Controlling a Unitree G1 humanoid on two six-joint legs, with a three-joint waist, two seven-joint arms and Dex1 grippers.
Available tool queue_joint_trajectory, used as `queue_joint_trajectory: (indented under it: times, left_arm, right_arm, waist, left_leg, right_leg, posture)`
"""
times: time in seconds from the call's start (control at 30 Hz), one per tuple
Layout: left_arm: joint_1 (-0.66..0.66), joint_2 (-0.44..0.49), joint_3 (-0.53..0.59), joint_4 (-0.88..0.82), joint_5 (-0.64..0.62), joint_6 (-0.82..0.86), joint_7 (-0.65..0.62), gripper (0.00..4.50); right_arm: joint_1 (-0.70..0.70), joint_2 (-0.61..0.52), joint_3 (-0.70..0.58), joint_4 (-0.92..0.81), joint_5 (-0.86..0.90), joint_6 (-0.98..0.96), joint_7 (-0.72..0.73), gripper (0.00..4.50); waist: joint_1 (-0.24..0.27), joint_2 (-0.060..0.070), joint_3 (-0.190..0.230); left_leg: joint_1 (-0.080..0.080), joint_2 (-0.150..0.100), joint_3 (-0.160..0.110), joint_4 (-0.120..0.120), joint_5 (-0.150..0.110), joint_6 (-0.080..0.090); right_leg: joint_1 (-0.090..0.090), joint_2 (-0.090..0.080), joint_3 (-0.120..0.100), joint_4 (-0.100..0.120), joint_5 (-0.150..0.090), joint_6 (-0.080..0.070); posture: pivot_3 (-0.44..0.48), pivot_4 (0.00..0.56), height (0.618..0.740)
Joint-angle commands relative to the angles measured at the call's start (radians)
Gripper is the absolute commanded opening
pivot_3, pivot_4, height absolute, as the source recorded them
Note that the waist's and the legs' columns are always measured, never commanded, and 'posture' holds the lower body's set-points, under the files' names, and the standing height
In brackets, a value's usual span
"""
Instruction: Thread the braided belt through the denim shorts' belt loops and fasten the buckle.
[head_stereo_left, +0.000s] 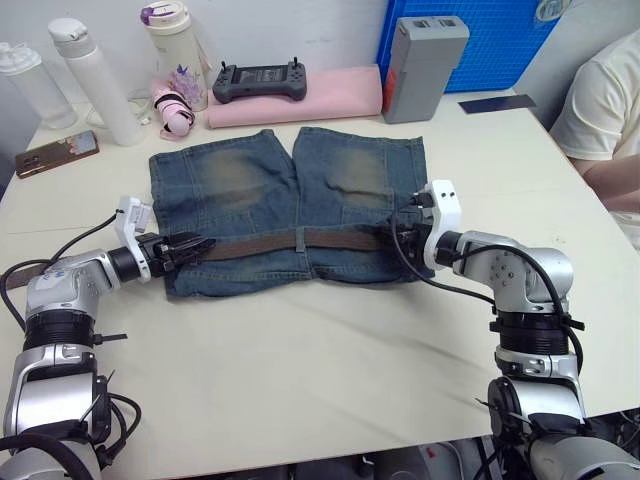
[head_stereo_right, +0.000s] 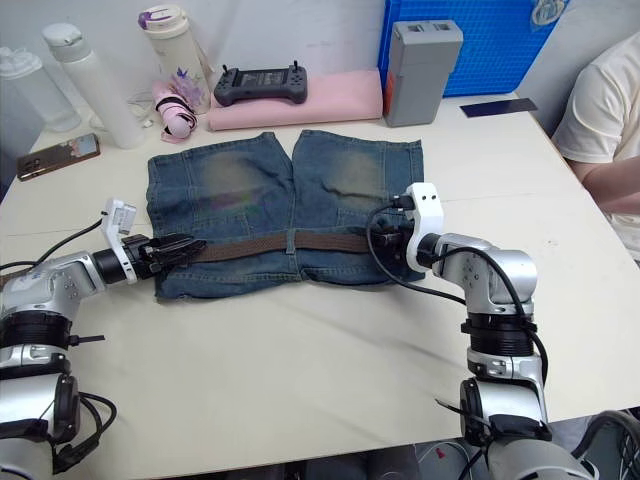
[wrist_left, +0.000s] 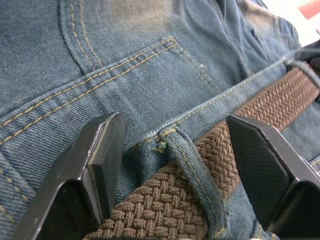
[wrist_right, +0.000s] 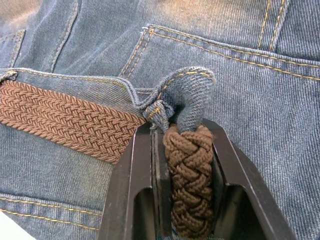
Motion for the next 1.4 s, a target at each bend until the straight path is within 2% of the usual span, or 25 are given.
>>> queue_joint_trajectory:
  times: [0.03,0.23,0.47,0.6,0.67,0.87,0.93,1.0,1.07,1.13,1.2,1.27,1.4]
  left_arm:
    - [0.030,0.009,-0.019,-0.019,0.036,-0.048,-0.045,2.41]
    - [0.035,0.017,-0.017,-0.028,0.069,-0.113,-0.053,0.03]
    - [0.016,0.014,0.002,-0.043,0.083,-0.171,-0.061,0.00]
    - [-0.024,0.010,0.075,-0.087,-0.001,-0.112,-0.065,0.00]
    - [-0.004,0.015,0.127,-0.170,-0.055,-0.081,-0.057,0.00]
    - [0.248,0.016,0.300,-0.602,-0.256,0.060,-0.043,0.00]
    - [0.402,0.013,0.310,-0.785,-0.242,0.013,-0.050,0.00]
    - [0.561,0.007,0.284,-0.928,-0.131,-0.158,-0.070,0.00]
    - [0.674,0.006,0.244,-0.964,0.038,-0.453,-0.101,0.00]
    - [0.723,0.005,0.226,-0.928,0.137,-0.685,-0.113,0.00]
    - [0.770,0.026,0.214,-0.814,0.225,-0.955,-0.151,0.00]
    - [0.809,0.051,0.203,-0.740,0.264,-1.085,-0.182,0.00]
    - [0.862,0.095,0.173,-0.667,0.267,-1.188,-0.209,0.00]
  right_arm:
    - [-0.002,0.009,-0.023,-0.049,0.033,0.004,-0.018,0.46]
    - [-0.005,0.013,-0.014,-0.043,0.036,-0.008,-0.029,0.46]
    - [-0.019,0.009,-0.014,-0.030,0.028,-0.035,-0.037,0.46]
    - [-0.036,0.010,-0.052,-0.049,0.051,-0.066,-0.036,0.46]
    - [-0.025,0.000,-0.085,-0.118,0.101,-0.058,-0.010,0.46]
    - [0.136,-0.070,-0.196,-0.410,0.319,0.039,0.092,0.46]
    - [0.228,-0.135,-0.219,-0.499,0.387,0.067,0.141,0.46]
    - [0.334,-0.216,-0.233,-0.571,0.435,0.074,0.204,0.46]
    - [0.448,-0.313,-0.201,-0.624,0.426,0.041,0.267,0.46]
    - [0.528,-0.388,-0.147,-0.647,0.386,-0.015,0.302,0.46]
    - [0.628,-0.498,-0.026,-0.660,0.260,-0.126,0.349,0.46]
    - [0.691,-0.584,0.057,-0.655,0.166,-0.213,0.380,0.46]
    - [0.758,-0.690,0.132,-0.631,0.056,-0.361,0.423,0.46]
  waist:
    - [0.000,0.000,0.000]
    - [0.000,0.000,0.000]
    - [0.000,0.000,0.000]
    - [0.002,0.000,0.000]
    - [0.003,0.000,0.000]
    - [0.001,0.000,0.000]
    - [0.003,0.000,0.000]
    - [0.008,0.000,0.000]
    - [0.018,0.000,0.000]
    - [0.028,0.000,0.000]
    - [0.037,0.000,0.000]
    - [0.046,0.000,0.000]
    - [0.047,0.000,0.000]
  left_leg:
    - [0.000,0.000,0.000,0.000,0.000,0.000]
    - [0.000,0.000,0.000,0.000,0.000,0.000]
    - [0.000,0.000,0.000,0.000,0.000,0.000]
    - [-0.001,0.000,0.000,0.000,0.000,0.000]
    - [-0.001,0.000,-0.001,0.001,0.000,0.000]
    - [0.000,0.001,-0.008,-0.002,-0.001,0.001]
    - [-0.001,0.000,-0.007,-0.002,-0.001,0.002]
    - [0.000,0.000,-0.007,-0.002,-0.001,0.002]
    - [0.000,0.000,-0.007,-0.001,-0.001,0.003]
    - [0.001,-0.001,-0.002,0.000,-0.002,0.003]
    - [-0.001,-0.001,0.001,0.003,-0.001,0.002]
    - [0.002,-0.001,0.002,0.003,0.000,0.002]
    - [0.014,0.001,0.001,0.000,-0.001,0.003]
  right_leg:
    - [0.000,0.000,0.000,0.000,0.000,0.000]
    - [0.000,0.000,0.000,0.000,0.000,0.000]
    - [0.000,0.000,0.000,0.000,0.000,0.000]
    - [0.000,0.000,0.000,0.000,0.000,0.000]
    - [0.000,0.000,0.000,0.000,0.000,0.000]
    - [-0.001,-0.001,0.000,0.000,0.000,0.000]
    - [-0.001,-0.001,0.000,-0.001,0.000,0.000]
    - [0.000,-0.001,0.001,-0.001,0.000,0.000]
    - [0.000,-0.002,0.002,-0.002,0.000,0.000]
    - [0.003,-0.002,0.001,-0.004,0.000,0.000]
    - [0.003,-0.002,0.001,-0.005,0.000,0.000]
    - [0.005,-0.002,0.002,-0.005,0.001,0.001]
    - [0.016,-0.002,0.003,-0.008,0.000,0.001]
  posture:
    - [0.000,0.150,0.705]
    - [0.000,0.150,0.705]
    - [0.000,0.150,0.705]
    - [0.000,0.150,0.705]
    - [0.000,0.150,0.705]
    - [0.000,0.150,0.705]
    - [0.000,0.150,0.705]
    - [0.000,0.150,0.705]
    - [0.000,0.150,0.705]
    - [0.000,0.150,0.705]
    - [0.000,0.150,0.705]
    - [0.000,0.150,0.705]
    - [0.000,0.150,0.705]
